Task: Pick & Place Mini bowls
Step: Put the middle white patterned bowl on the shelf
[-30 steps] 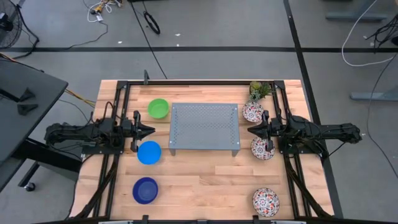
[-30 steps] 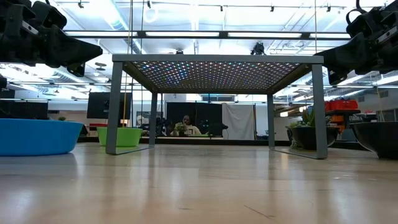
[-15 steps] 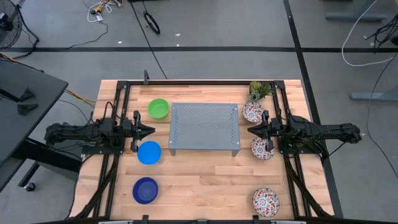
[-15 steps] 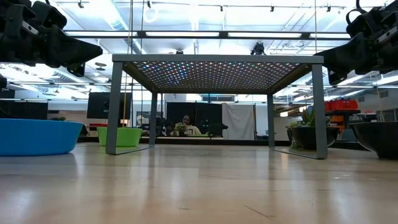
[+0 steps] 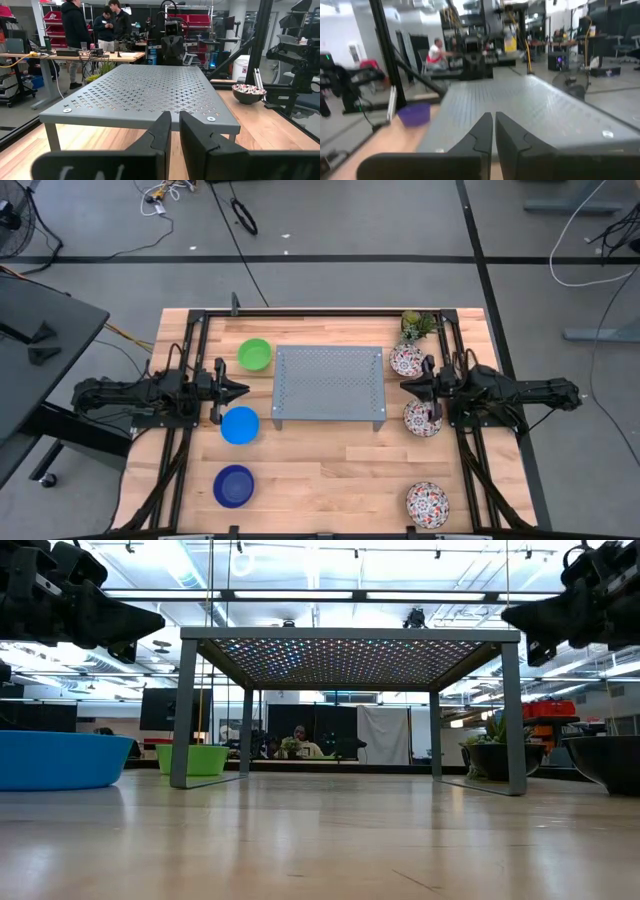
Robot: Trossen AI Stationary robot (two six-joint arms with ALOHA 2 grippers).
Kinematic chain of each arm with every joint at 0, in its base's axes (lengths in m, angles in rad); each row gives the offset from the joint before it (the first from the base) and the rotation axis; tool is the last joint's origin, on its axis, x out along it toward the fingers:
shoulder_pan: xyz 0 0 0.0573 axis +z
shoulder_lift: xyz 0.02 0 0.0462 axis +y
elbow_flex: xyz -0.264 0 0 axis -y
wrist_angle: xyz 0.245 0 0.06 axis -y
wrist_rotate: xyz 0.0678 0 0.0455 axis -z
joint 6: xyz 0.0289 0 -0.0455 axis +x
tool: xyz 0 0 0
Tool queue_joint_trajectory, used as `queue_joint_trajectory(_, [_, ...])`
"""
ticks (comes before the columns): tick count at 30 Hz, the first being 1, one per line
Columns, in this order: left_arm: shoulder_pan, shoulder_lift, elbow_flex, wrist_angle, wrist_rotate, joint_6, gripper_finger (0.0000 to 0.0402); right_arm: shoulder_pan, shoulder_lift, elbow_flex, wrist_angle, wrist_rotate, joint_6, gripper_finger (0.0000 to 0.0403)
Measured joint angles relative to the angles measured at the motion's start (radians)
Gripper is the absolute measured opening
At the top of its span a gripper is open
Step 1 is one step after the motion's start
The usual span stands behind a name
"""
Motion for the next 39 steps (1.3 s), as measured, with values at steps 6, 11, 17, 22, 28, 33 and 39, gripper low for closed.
queue_joint_trajectory(6, [0.0,0.0,0.0,0.0,0.0,0.0,0.0044,0.0,0.0,0.0,0.152,0.0,0.035,0.0027])
queue_joint_trajectory(11, [0.0,0.0,0.0,0.0,0.0,0.0,0.0044,0.0,0.0,0.0,0.346,0.0,0.049,0.002])
queue_joint_trajectory(17, [0.0,0.0,0.0,0.0,0.0,0.0,0.0044,0.0,0.0,0.0,0.611,0.004,0.069,0.0004])
queue_joint_trajectory(22, [0.0,0.0,0.0,0.0,0.0,0.0,0.0044,0.0,0.0,0.0,0.772,0.032,0.069,0.0003])
queue_joint_trajectory(28, [0.0,0.0,0.0,0.0,0.0,0.0,0.0044,0.0,0.0,0.006,0.897,0.068,0.068,0.0001])
queue_joint_trajectory(33, [0.0,0.0,0.0,0.0,0.0,0.0,0.0044,0.0,0.0,0.083,0.889,0.087,0.074,0.0001])
queue_joint_trajectory(39, [0.0,0.0,0.0,0.0,0.0,0.0,0.0044,0.0,0.001,0.239,0.773,0.087,0.069,0.0001])
